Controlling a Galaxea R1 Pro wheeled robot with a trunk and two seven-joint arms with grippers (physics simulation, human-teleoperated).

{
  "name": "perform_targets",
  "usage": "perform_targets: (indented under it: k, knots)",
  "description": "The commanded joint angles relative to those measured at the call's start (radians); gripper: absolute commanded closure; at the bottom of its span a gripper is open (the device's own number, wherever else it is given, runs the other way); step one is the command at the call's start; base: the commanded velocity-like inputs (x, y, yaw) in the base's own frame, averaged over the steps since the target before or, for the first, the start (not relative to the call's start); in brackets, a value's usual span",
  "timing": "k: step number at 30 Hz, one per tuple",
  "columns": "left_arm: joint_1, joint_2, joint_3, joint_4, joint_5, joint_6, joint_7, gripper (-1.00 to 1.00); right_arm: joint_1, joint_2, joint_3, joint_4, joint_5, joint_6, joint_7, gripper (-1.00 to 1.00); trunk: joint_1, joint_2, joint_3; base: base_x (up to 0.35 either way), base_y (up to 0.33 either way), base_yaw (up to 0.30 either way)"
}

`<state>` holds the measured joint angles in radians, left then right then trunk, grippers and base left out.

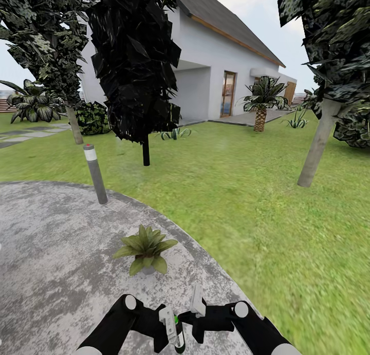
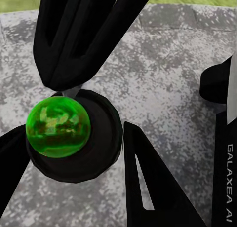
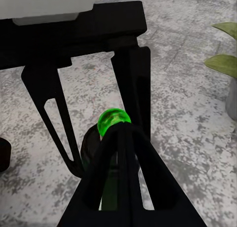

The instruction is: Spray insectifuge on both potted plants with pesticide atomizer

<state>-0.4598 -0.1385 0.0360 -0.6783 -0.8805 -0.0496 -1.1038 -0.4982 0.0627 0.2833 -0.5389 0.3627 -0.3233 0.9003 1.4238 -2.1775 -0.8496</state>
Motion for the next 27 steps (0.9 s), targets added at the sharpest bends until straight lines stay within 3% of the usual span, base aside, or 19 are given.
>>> perform_targets:
  k: [1,6,8,10,14,15,16,17,18,22,25,27]
  knots:
    - [0.000,-0.001,0.004,-0.001,-0.008,-0.005,-0.004,1.00,0.000,0.000,-0.001,0.000,0.009,-0.005,0.000,1.00,0.000,0.000,-0.001,0.000,0.000,0.000]
    - [0.000,0.006,0.001,0.011,-0.018,-0.004,0.005,1.00,0.000,0.000,-0.001,0.000,0.009,-0.005,0.000,1.00,0.000,0.000,-0.001,0.000,0.000,0.000]
    - [0.001,0.023,-0.001,0.012,-0.033,-0.001,0.006,1.00,0.000,-0.001,-0.001,0.000,0.009,-0.005,0.000,1.00,0.000,0.000,-0.001,0.000,0.000,0.000]
    - [0.001,0.072,-0.001,0.011,-0.057,0.003,0.007,1.00,0.000,-0.001,-0.001,0.000,0.010,-0.005,0.000,1.00,0.000,0.000,-0.001,0.000,0.000,0.000]
    - [0.002,0.148,0.001,0.012,-0.068,0.005,0.008,1.00,0.000,-0.001,-0.001,0.000,0.011,-0.005,0.000,1.00,0.000,0.000,-0.001,0.000,0.000,0.000]
    - [0.001,0.217,0.008,0.011,-0.068,0.006,0.010,1.00,0.000,-0.001,-0.001,0.001,0.014,-0.005,0.000,1.00,0.000,0.000,-0.001,0.000,0.000,0.000]
    - [0.000,0.244,0.013,0.006,-0.066,0.006,0.011,1.00,0.000,-0.001,-0.001,0.002,0.015,-0.005,0.000,1.00,0.000,0.000,-0.001,0.000,0.000,0.000]
    - [0.000,0.252,0.014,0.003,-0.065,0.006,0.012,1.00,0.000,-0.001,-0.001,0.002,0.016,-0.005,-0.001,1.00,0.000,0.000,-0.001,0.000,0.000,0.000]
    - [-0.001,0.256,0.016,0.000,-0.065,0.007,0.013,1.00,0.000,-0.002,-0.001,0.002,0.017,-0.005,-0.003,-1.00,0.000,0.000,-0.001,0.000,0.000,0.000]
    - [-0.004,0.261,0.058,-0.018,-0.065,0.007,0.013,1.00,0.000,-0.009,-0.003,0.002,0.018,-0.006,-0.005,-1.00,0.000,0.000,-0.001,0.000,0.000,0.000]
    - [-0.001,0.265,0.135,-0.027,-0.063,0.006,0.012,1.00,0.000,-0.017,-0.008,0.003,0.018,-0.005,-0.006,-1.00,0.000,0.000,-0.001,0.000,0.000,0.000]
    - [0.005,0.266,0.174,-0.028,-0.061,0.004,0.013,1.00,0.000,-0.044,-0.013,0.004,0.016,-0.006,-0.008,-1.00,0.000,0.000,-0.001,0.000,0.000,0.000]
